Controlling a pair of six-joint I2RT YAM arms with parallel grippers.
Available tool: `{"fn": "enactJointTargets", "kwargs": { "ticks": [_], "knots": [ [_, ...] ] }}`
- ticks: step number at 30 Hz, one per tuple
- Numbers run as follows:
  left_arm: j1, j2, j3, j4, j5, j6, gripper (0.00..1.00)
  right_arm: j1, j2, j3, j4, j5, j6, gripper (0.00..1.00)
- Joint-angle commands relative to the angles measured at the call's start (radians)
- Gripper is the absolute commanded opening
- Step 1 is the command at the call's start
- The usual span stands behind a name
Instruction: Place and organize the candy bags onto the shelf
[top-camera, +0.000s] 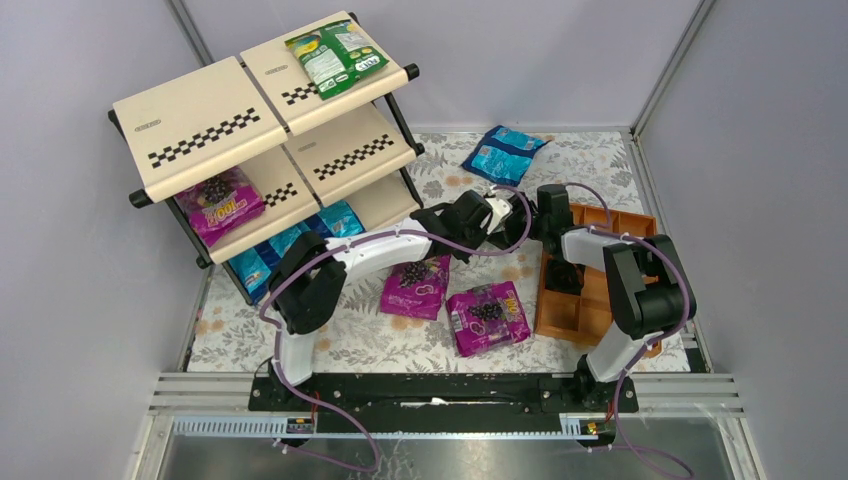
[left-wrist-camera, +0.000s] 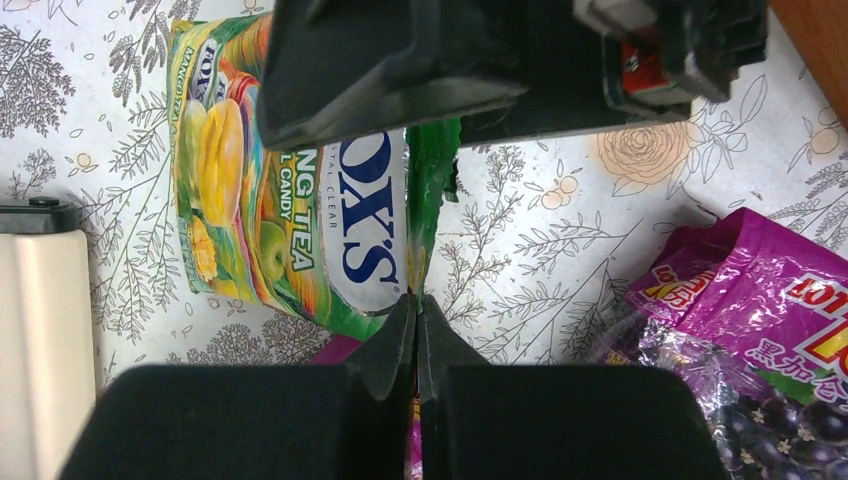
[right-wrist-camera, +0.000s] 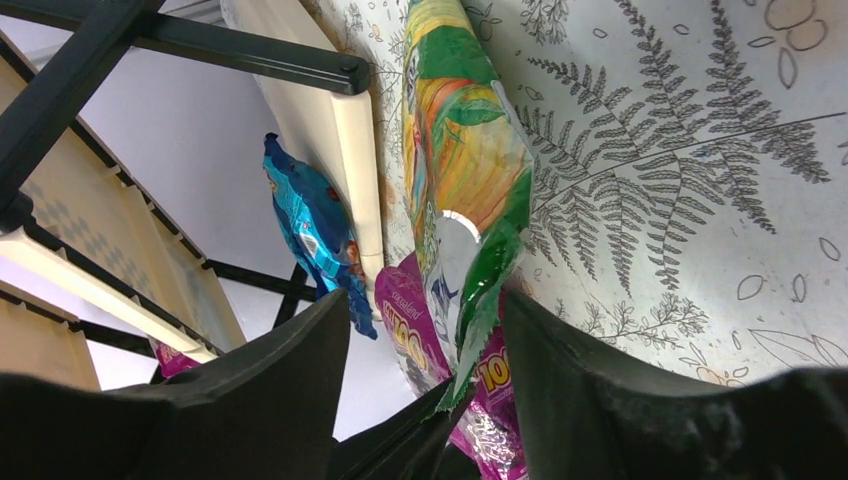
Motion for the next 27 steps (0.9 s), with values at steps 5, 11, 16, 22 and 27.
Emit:
{"fn": "enactJointTargets", "kwargs": {
  "ticks": [5, 11, 16, 22, 27],
  "knots": [
    [0.004, -0.057, 0.022, 0.065, 0.088, -0.035, 0.00, 0.060, 0.059, 0.003, 0.067, 0.073, 0.029, 0.69],
    [0.003, -0.057, 0.023, 0.064, 0.102, -0.045, 0.00, 0.080, 0.081, 0.008, 0.111, 0.138, 0.068, 0.61],
    [0.003, -0.066, 0.024, 0.065, 0.105, -0.055, 0.05, 0.098, 0.072, -0.035, 0.171, 0.190, 0.106, 0.46],
    [0.002, -0.092, 0.023, 0.053, 0.105, -0.060, 0.17, 0.113, 0.045, -0.074, 0.227, 0.240, 0.120, 0.28],
    [0.003, -0.203, -0.020, 0.055, 0.066, -0.042, 0.28, 0.112, -0.042, -0.102, 0.239, 0.275, 0.097, 0.14]
  ]
}}
